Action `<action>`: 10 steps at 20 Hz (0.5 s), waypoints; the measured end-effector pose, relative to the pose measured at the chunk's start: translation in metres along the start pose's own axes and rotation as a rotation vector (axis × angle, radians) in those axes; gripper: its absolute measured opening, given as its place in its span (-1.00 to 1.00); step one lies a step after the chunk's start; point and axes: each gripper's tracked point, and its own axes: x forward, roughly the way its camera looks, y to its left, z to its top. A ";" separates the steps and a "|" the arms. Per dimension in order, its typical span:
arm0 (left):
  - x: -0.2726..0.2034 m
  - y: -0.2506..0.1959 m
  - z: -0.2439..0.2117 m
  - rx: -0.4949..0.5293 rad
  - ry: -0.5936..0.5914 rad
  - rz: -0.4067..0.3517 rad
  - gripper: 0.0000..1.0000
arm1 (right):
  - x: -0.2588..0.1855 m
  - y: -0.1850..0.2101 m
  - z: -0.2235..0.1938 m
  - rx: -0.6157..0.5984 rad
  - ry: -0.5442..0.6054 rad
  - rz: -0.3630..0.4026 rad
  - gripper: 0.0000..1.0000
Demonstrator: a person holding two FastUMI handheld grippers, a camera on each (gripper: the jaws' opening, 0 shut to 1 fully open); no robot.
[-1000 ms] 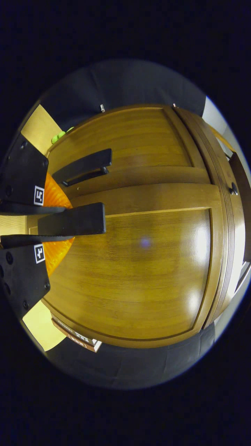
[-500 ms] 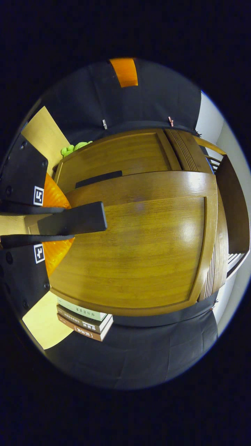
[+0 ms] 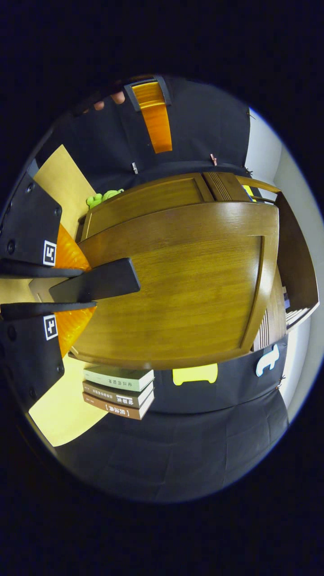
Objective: Open the right door of the double-door shoe cabinet with the right hand, and open the left door with the left hand.
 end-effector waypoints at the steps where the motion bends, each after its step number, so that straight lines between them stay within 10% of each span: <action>1: 0.002 -0.009 -0.001 -0.004 0.007 -0.011 0.96 | -0.003 -0.007 -0.001 0.011 0.005 -0.004 -0.51; 10: 0.012 -0.075 -0.001 0.015 0.012 -0.060 0.96 | -0.045 -0.084 0.007 0.109 -0.002 -0.060 -0.53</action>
